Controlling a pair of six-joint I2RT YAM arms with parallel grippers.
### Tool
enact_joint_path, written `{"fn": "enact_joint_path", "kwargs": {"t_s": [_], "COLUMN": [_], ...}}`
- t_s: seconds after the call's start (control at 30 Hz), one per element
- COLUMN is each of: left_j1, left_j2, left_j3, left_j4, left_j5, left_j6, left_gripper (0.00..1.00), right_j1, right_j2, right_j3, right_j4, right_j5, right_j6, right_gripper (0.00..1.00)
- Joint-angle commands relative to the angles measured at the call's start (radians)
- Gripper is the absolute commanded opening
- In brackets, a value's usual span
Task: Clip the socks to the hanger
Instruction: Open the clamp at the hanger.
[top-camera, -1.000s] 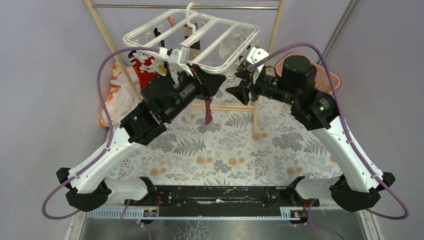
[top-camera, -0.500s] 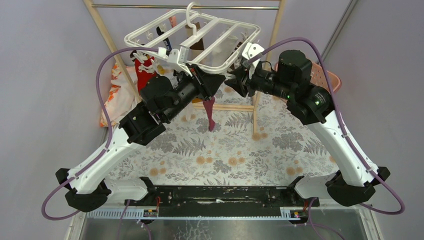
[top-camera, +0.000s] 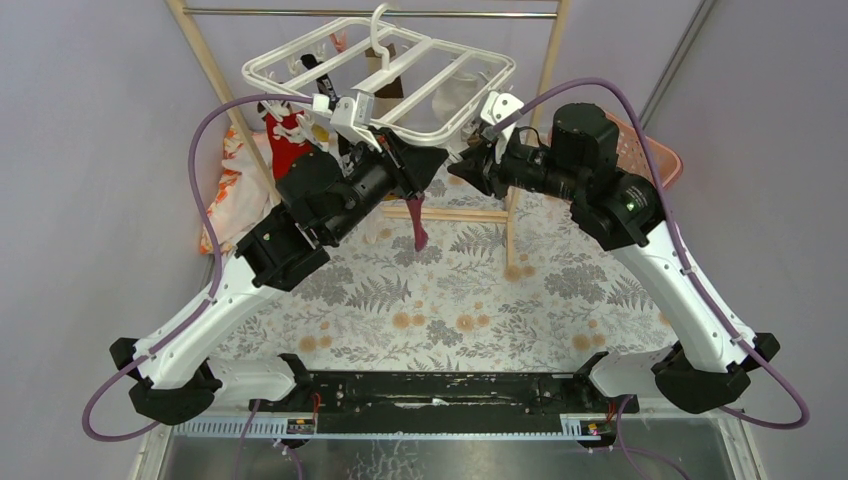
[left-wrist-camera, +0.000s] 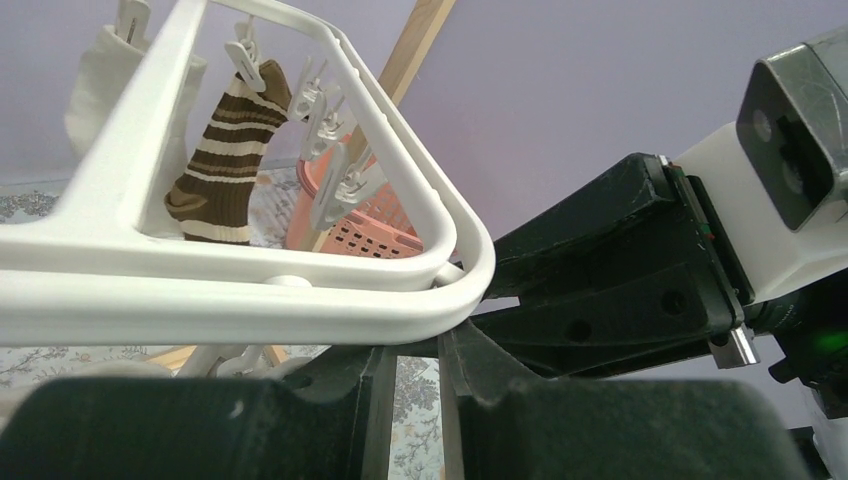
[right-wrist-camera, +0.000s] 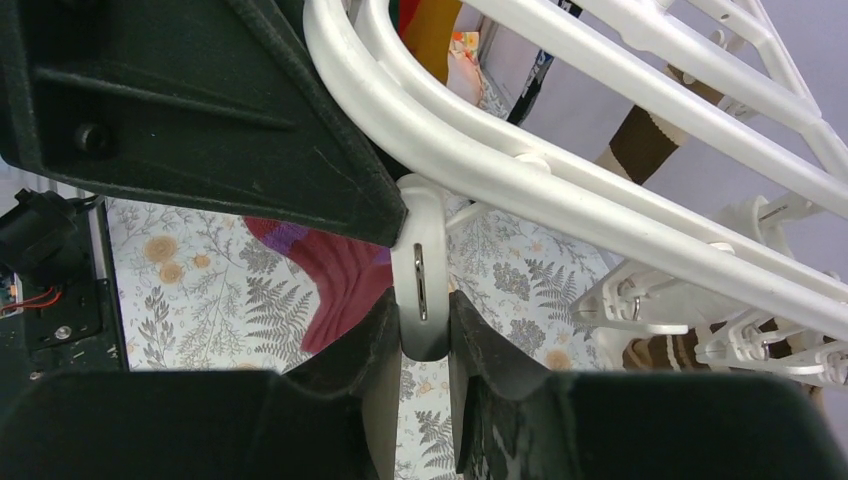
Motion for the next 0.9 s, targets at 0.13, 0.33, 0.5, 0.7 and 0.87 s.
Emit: {"fn": "enact_joint_path", "kwargs": {"t_s": [0.13,0.33,0.5,0.7,0.87], "left_j1": [0.0,-0.001,-0.001,0.0,0.0], "left_j2": [-0.001,-0.014,-0.034,-0.066,-0.072], "left_j3": [0.004,-0.016,-0.024,-0.053,-0.077], "left_j4": [-0.004,0.017,0.023,0.05,0.072], "left_j5": [0.015,0.018,0.006,-0.026,-0.027], "left_j6": [-0.011,-0.013,-0.012,-0.016,-0.043], "left_gripper": [0.0,0.11,0.24,0.45,0.48], "right_j1": [0.006,0.004,0.005,0.004,0.004], "right_j2": [-0.042,-0.047,-0.04,-0.033,-0.029], "right_j3": [-0.031,-0.049,-0.059,-0.067,-0.068], "right_j4": [0.075,0.096,0.103,0.107,0.114], "right_j5": [-0.051,-0.055,-0.037,-0.022,-0.011], "right_j6": [0.047,0.093,0.118,0.132,0.149], "right_gripper": [0.0,0.0,0.0,0.0,0.0]}}
